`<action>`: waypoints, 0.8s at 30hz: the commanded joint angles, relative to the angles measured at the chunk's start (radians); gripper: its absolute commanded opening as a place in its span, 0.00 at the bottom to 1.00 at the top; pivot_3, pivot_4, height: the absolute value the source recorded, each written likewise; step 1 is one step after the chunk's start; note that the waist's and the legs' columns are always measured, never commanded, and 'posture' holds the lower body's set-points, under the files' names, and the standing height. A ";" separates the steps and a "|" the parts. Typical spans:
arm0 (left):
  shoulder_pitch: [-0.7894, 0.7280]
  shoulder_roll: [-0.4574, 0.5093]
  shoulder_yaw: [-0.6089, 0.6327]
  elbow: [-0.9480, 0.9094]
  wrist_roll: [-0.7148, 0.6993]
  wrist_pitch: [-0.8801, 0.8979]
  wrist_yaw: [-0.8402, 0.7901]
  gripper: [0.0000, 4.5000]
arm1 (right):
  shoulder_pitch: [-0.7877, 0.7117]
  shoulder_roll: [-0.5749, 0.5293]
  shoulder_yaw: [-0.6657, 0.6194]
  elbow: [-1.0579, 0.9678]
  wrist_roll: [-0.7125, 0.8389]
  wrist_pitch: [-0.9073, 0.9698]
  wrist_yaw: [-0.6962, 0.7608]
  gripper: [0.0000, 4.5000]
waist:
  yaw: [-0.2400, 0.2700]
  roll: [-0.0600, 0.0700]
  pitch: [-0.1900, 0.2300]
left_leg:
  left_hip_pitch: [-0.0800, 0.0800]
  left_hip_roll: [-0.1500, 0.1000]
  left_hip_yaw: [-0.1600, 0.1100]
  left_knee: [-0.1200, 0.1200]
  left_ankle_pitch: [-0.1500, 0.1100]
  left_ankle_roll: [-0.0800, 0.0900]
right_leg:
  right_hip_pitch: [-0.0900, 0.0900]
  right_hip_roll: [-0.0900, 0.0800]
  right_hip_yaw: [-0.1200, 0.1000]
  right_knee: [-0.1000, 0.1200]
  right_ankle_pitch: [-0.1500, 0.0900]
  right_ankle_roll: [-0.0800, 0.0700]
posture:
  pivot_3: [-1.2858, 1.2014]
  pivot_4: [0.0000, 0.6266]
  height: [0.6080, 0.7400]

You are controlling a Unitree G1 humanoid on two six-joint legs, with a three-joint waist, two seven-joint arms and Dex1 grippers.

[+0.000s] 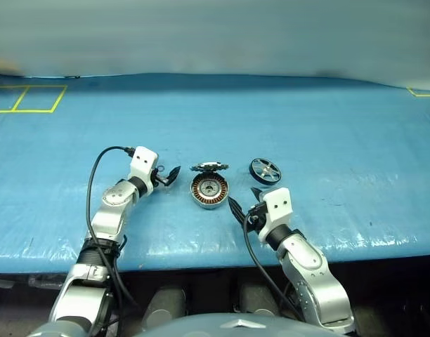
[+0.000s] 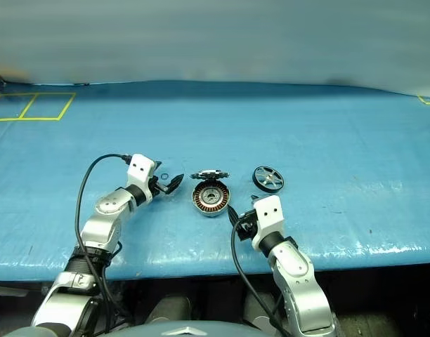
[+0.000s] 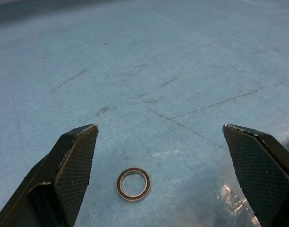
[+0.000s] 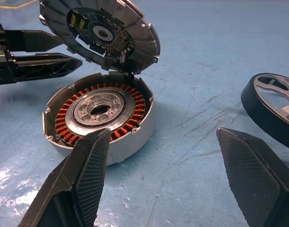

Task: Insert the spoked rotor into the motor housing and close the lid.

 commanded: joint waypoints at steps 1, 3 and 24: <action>-0.027 0.016 0.000 0.033 0.019 0.018 0.000 1.00 | -0.005 0.002 0.005 -0.022 0.011 -0.023 -0.014 0.84 | -0.001 0.000 0.000 | 0.000 0.000 0.000 0.000 0.000 0.000 | 0.000 0.000 0.000 0.000 0.000 0.000 | 0.52 0.24 1.00; -0.027 0.025 -0.008 0.047 0.040 0.027 0.006 1.00 | -0.005 0.004 0.005 -0.024 0.015 -0.021 -0.019 0.84 | -0.001 0.000 0.000 | 0.000 0.000 0.000 0.000 0.000 0.000 | 0.000 0.000 0.000 0.000 0.000 0.000 | 0.52 0.24 1.00; 0.097 0.030 0.013 -0.024 0.004 0.178 0.012 0.14 | -0.028 -0.016 0.016 -0.017 0.015 -0.003 -0.029 0.85 | -0.003 0.001 -0.001 | 0.004 0.002 0.000 0.001 0.001 -0.001 | 0.000 0.001 0.001 0.001 0.001 -0.001 | 0.52 0.24 1.00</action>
